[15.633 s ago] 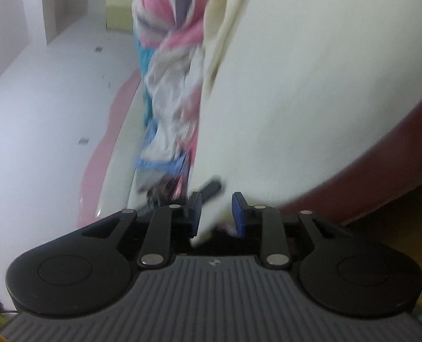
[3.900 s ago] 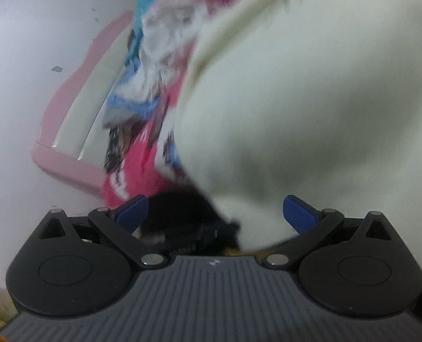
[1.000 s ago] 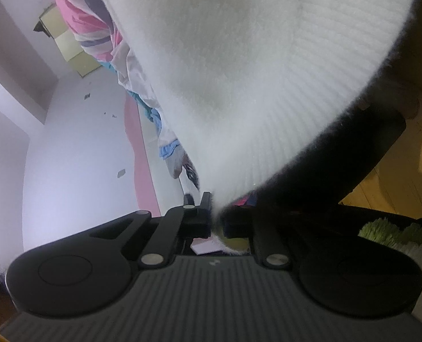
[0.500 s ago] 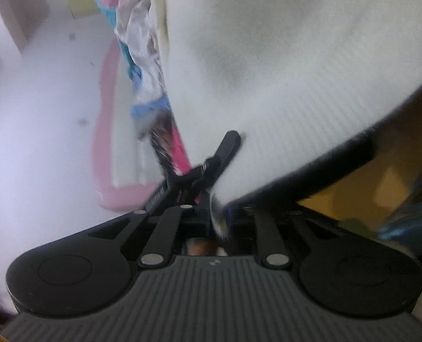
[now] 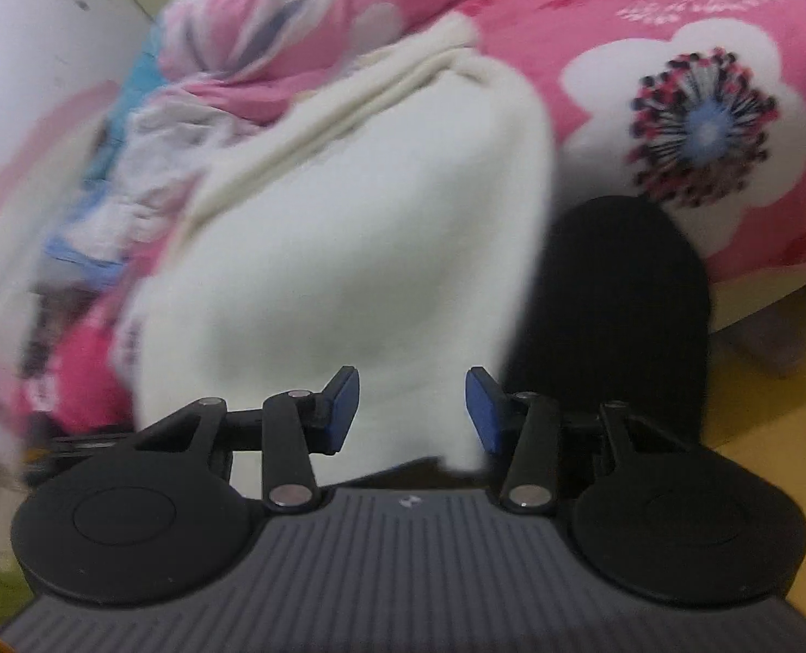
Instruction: Fold clothes
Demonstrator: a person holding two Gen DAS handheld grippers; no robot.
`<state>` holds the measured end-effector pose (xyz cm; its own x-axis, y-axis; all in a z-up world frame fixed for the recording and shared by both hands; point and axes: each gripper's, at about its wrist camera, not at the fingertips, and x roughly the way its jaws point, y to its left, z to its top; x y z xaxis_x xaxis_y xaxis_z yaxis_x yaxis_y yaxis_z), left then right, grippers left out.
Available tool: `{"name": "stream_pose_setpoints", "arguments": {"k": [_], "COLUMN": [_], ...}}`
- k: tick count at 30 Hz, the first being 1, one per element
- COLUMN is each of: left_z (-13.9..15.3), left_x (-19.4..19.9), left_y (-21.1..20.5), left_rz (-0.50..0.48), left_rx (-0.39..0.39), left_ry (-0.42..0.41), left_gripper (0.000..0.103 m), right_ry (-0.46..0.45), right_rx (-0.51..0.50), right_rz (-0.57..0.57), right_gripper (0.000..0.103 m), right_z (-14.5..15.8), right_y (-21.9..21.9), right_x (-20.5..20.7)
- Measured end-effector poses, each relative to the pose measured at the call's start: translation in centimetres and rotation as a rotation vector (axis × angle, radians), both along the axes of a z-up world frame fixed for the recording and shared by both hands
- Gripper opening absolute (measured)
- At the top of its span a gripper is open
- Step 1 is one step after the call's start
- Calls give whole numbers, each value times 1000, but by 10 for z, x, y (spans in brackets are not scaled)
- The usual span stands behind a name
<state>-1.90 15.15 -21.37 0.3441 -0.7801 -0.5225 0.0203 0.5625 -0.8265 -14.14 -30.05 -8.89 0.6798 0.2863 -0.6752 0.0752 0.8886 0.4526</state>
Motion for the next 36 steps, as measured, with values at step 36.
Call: {"name": "stream_pose_setpoints", "arguments": {"k": [36], "left_z": [66], "left_x": [-27], "left_y": [-1], "left_rz": [-78], "left_rx": [18], "left_ry": [-263], "left_gripper": [10], "right_ry": [-151], "right_rx": [523], "right_rz": [-173], "right_gripper": [5], "right_z": [9], "right_y": [-67], "right_x": [-26]}}
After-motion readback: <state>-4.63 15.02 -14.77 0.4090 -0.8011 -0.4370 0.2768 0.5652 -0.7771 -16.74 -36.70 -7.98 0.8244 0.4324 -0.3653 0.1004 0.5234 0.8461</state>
